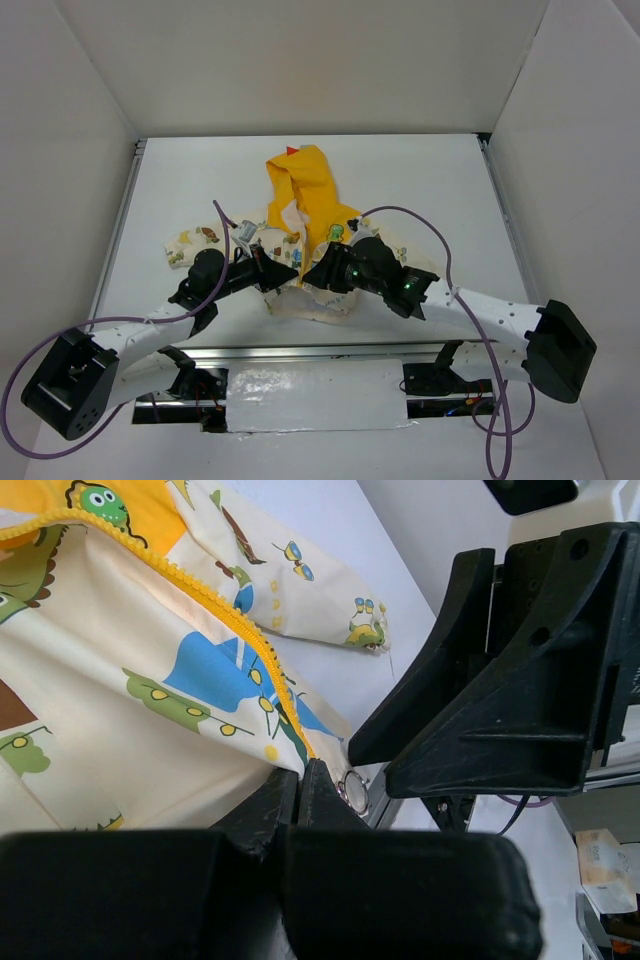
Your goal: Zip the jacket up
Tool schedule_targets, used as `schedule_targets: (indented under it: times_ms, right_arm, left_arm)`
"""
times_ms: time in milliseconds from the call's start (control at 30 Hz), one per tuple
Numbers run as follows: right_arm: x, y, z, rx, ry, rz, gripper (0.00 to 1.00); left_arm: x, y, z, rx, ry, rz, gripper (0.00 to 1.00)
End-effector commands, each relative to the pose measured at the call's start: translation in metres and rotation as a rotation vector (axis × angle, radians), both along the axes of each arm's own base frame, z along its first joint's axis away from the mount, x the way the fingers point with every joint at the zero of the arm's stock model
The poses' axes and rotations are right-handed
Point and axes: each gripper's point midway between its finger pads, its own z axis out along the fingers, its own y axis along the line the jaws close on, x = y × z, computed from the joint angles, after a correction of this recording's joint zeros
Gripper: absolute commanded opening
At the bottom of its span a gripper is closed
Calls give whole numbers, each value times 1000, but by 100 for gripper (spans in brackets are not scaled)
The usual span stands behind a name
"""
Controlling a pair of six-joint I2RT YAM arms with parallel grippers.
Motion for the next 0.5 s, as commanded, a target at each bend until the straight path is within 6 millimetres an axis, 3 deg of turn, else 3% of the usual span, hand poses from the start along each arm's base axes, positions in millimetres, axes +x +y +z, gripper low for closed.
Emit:
schedule_targets:
  times_ms: [0,467]
  right_arm:
    - [6,13,22,40,-55,28,46]
    - [-3,13,9,46,-15,56,43]
  left_arm:
    - [0,-6,20,-26,-92,-35,0]
    - [1,-6,21,-25,-98,-33,0]
